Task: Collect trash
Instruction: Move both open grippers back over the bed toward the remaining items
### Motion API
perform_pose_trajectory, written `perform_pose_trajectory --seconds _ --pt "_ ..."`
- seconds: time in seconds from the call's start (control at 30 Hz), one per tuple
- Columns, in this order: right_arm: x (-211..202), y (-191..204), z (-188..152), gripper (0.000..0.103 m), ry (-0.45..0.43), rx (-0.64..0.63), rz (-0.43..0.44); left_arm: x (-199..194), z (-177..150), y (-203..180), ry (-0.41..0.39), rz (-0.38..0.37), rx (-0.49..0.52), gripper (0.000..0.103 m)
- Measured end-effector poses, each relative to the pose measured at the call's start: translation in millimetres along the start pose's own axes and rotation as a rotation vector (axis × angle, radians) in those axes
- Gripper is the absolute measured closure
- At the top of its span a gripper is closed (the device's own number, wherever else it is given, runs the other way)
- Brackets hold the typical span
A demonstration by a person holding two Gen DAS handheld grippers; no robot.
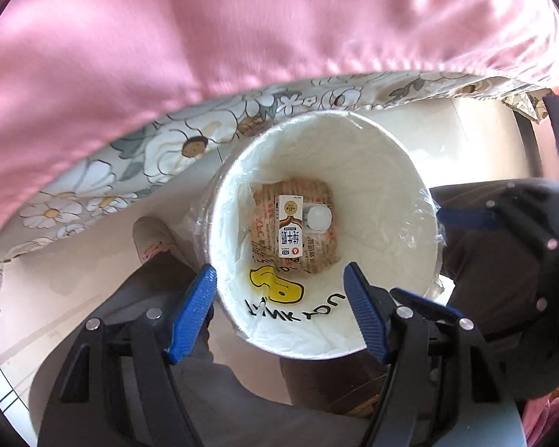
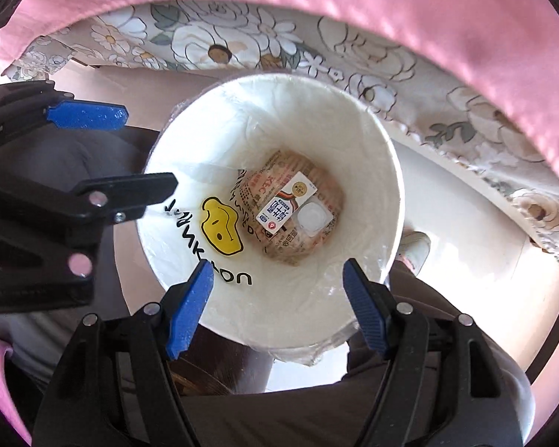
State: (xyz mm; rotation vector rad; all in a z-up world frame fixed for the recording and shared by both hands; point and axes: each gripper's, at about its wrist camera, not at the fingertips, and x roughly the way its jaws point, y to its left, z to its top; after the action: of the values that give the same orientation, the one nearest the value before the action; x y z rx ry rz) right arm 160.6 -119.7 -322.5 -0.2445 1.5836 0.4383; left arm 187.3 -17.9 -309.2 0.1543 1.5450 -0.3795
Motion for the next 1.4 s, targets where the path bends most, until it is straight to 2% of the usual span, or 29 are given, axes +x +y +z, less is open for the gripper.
perform_pose_trajectory --seconds 0.1,0.2,0.37,0.53,0.67,0.77,0.9,1.07,1.3,1.4 --pt "-35 -9 -4 0.031 -0.053 -0.005 -0.035 -34 1 4 -0.053 0.038 0.005 0.03" --pt "-76 -18 -8 0.031 -0.115 0.001 -0.042 -69 6 8 -0.097 0.028 0.001 0.03" --pt "-156 -33 -6 0.031 -0.245 -0.012 -0.073 -137 21 8 -0.187 0.067 0.047 0.03" --pt "-235 -44 7 0.031 -0.358 -0.038 -0.113 -206 47 7 -0.289 0.088 0.084 0.03" --pt "-292 -50 20 0.031 -0.439 -0.072 -0.185 -248 74 6 -0.373 0.172 0.122 0.026" --pt "-324 -55 36 0.029 -0.48 -0.092 -0.216 -272 100 12 -0.398 0.202 0.115 0.026" --pt "-357 -64 64 0.028 -0.52 -0.105 -0.235 -294 135 19 -0.425 0.219 0.11 0.025" --pt "-379 -85 108 0.022 -0.579 -0.079 -0.282 -311 183 26 -0.453 0.239 0.091 0.015" --pt "-390 -140 180 0.02 -0.616 0.016 -0.215 -314 262 35 -0.469 0.258 0.087 0.011" --pt "-385 -162 213 0.02 -0.632 0.024 -0.149 -304 299 39 -0.454 0.266 0.087 0.011"
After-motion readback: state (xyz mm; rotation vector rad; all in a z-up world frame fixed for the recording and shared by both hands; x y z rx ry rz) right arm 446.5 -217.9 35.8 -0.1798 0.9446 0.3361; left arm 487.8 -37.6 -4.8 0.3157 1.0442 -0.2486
